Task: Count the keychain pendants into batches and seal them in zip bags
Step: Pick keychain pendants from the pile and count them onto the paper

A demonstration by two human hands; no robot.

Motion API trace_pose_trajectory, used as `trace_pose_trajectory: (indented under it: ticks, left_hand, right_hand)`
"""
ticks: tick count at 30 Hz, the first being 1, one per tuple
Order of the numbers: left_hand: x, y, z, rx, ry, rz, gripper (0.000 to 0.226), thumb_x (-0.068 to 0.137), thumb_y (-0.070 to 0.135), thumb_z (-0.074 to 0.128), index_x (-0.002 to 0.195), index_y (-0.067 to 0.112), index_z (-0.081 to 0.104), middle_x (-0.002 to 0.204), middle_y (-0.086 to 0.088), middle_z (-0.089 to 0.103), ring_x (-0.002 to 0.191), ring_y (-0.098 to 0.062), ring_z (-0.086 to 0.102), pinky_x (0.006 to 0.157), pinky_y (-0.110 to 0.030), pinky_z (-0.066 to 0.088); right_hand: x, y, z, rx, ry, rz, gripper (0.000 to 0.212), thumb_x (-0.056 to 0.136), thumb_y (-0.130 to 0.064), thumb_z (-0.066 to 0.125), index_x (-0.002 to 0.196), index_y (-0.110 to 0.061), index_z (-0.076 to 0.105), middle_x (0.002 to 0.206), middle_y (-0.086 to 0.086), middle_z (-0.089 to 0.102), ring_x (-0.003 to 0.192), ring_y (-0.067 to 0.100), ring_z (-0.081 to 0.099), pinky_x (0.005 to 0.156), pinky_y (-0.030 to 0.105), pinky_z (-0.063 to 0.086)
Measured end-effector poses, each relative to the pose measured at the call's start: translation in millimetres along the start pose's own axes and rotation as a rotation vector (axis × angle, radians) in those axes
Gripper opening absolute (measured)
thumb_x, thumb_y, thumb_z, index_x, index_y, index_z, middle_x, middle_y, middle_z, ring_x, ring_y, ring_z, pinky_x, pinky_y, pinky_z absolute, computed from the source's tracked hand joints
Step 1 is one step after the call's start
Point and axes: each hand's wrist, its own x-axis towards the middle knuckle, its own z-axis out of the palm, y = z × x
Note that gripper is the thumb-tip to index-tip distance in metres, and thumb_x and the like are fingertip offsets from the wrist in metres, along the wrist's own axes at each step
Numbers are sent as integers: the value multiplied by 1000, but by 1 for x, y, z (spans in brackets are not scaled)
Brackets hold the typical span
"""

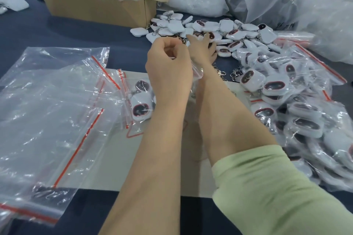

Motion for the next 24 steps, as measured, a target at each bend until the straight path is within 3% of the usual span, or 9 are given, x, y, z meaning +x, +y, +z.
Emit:
trace_pose_trajectory:
  ticks: [2, 7, 12, 15, 19, 22, 24]
  left_hand:
    - [-1, -1, 0, -4, -14, -4, 13, 87, 6, 53, 85, 16, 61, 74, 6, 59, 63, -6, 53, 58, -13, 41]
    - [-1, 1, 1, -4, -15, -5, 12, 87, 5, 53, 83, 14, 61, 73, 4, 59, 64, -9, 53, 60, -18, 42]
    - [-2, 2, 0, -17, -18, -30, 11, 87, 7, 53, 84, 14, 61, 74, 3, 59, 67, -12, 54, 64, -22, 44]
    - [-4, 3, 1, -21, -36, -53, 11, 87, 9, 53, 83, 15, 61, 72, 2, 59, 65, -11, 54, 62, -21, 44]
    - [-5, 2, 3, -2, -52, -61, 14, 88, 11, 53, 78, 20, 58, 70, 4, 59, 62, -9, 52, 57, -17, 42]
    - [-4, 1, 3, 2, -55, -64, 10, 87, 11, 53, 83, 17, 60, 73, 2, 61, 64, -10, 54, 60, -18, 44]
    - [-5, 1, 3, 6, -62, -58, 9, 87, 11, 53, 84, 16, 60, 75, 0, 61, 66, -12, 54, 63, -21, 44]
  right_hand:
    - [2, -1, 2, -70, -23, -15, 48, 100, -28, 35, 148, -25, 31, 162, 7, 2, 148, 32, -2, 119, 50, -2]
    - [-7, 4, -4, -143, 27, -11, 37, 96, -22, 42, 133, -26, 51, 148, 10, 26, 134, 36, 25, 105, 41, 30]
    - [-31, 20, -27, -114, 93, -43, 38, 92, -12, 48, 129, -16, 54, 133, 11, 53, 121, 30, 50, 96, 35, 42]
    - [-43, 31, -42, -27, 118, -16, 35, 92, -12, 49, 127, -10, 56, 130, 12, 57, 119, 29, 53, 94, 32, 43]
    - [-56, 43, -44, 185, 218, 4, 31, 92, -20, 55, 122, -12, 57, 126, 4, 59, 116, 20, 52, 102, 32, 38]
    - [-59, 53, -38, 472, 364, 70, 29, 93, -11, 55, 121, -13, 52, 104, -4, 58, 87, 11, 54, 75, 19, 42]
    - [-58, 54, -38, 696, 369, 132, 30, 92, -11, 56, 122, -7, 55, 96, -2, 57, 78, 9, 53, 70, 17, 43]
